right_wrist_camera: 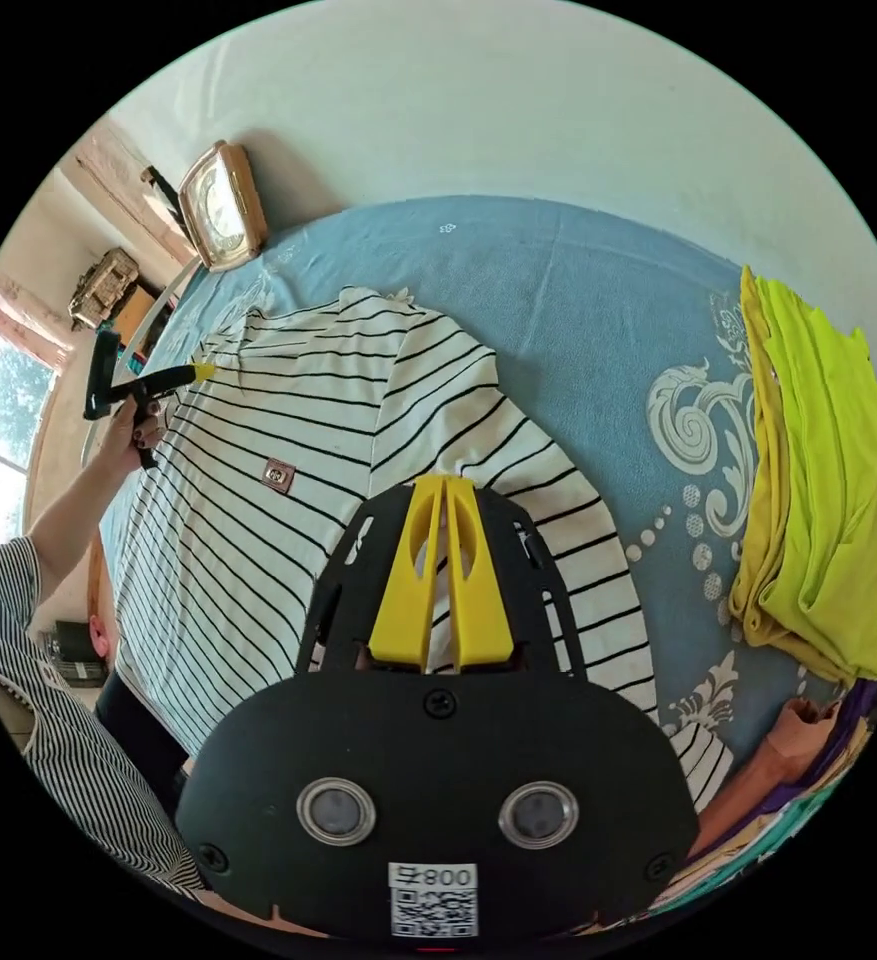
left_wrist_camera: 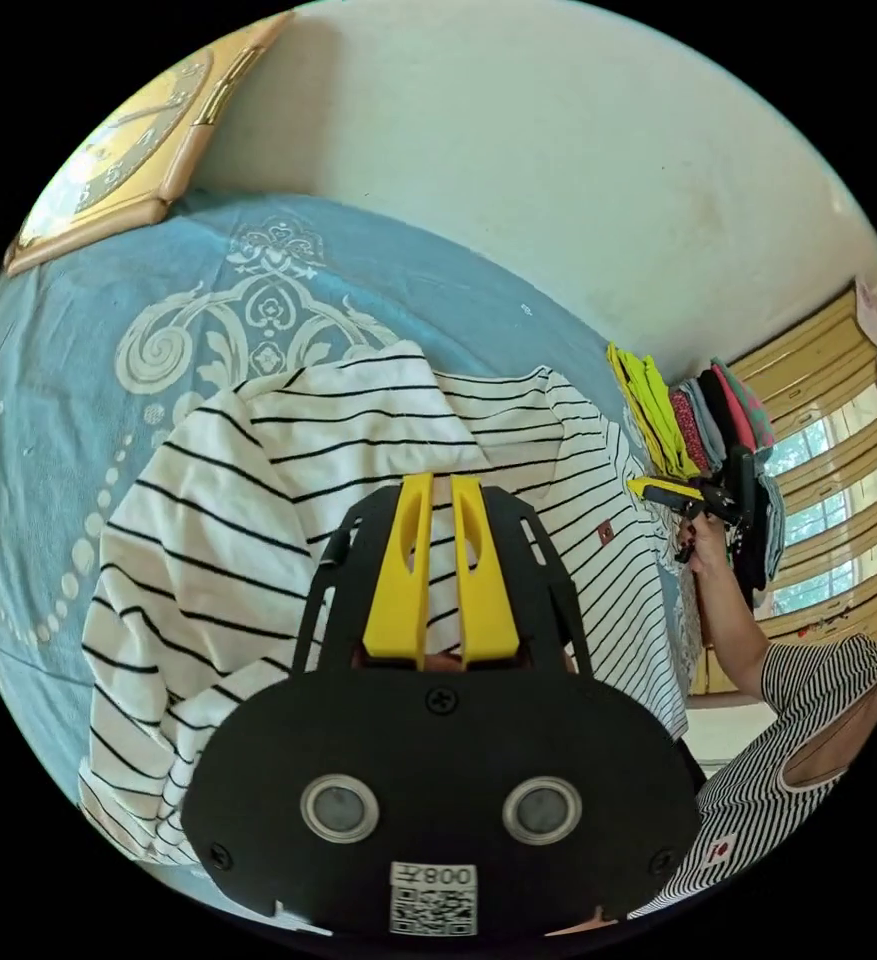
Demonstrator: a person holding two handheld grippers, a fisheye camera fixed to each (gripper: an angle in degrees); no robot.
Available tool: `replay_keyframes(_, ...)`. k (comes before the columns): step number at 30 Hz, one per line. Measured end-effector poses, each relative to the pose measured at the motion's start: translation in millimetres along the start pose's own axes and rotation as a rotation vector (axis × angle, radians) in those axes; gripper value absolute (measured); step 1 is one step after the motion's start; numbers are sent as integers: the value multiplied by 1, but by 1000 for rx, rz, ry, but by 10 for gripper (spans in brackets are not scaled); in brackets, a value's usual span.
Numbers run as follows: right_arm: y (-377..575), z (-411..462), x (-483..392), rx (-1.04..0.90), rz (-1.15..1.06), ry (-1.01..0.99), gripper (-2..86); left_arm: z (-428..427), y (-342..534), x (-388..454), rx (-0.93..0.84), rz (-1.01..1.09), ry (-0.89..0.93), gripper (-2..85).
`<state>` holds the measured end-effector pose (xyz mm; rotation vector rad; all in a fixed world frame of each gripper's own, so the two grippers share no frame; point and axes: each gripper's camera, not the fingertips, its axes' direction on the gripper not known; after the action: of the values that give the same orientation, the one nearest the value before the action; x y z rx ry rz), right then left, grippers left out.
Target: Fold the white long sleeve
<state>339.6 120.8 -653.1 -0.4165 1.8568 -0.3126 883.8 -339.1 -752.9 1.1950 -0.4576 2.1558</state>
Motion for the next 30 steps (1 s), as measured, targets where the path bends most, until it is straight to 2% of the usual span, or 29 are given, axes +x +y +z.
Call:
replay_keyframes(3, 28, -27, -1, 79, 16, 2, 53, -53, 36, -4, 92, 3, 14, 49)
replay_keyframes(5, 46, -35, -4, 79, 31, 29, 76, -80, 66, -6, 109, 2, -53, 50)
replay_keyframes(9, 77, -23, -10, -20, 1, 108, 59, -126, 129, -32, 96, -113, -287, 42)
replay_keyframes(13, 80, -26, 3, -55, 1, 127, 33, -150, 149, -65, 99, -208, -254, 25)
replay_keyframes(17, 86, -38, 17, -31, 57, 69, 35, -164, 149, -69, 95, -207, -273, 25)
replay_keyframes(23, 110, -62, 4, 70, 134, 44, 23, -197, 173, -50, 201, -178, -220, 28)
replay_keyframes(27, 118, -63, -40, 109, 56, 0, 11, -197, 188, -44, 184, -174, -165, 21)
replay_keyframes(30, 119, -35, -68, 15, -22, 16, 4, -180, 190, -43, 109, -160, -154, 14)
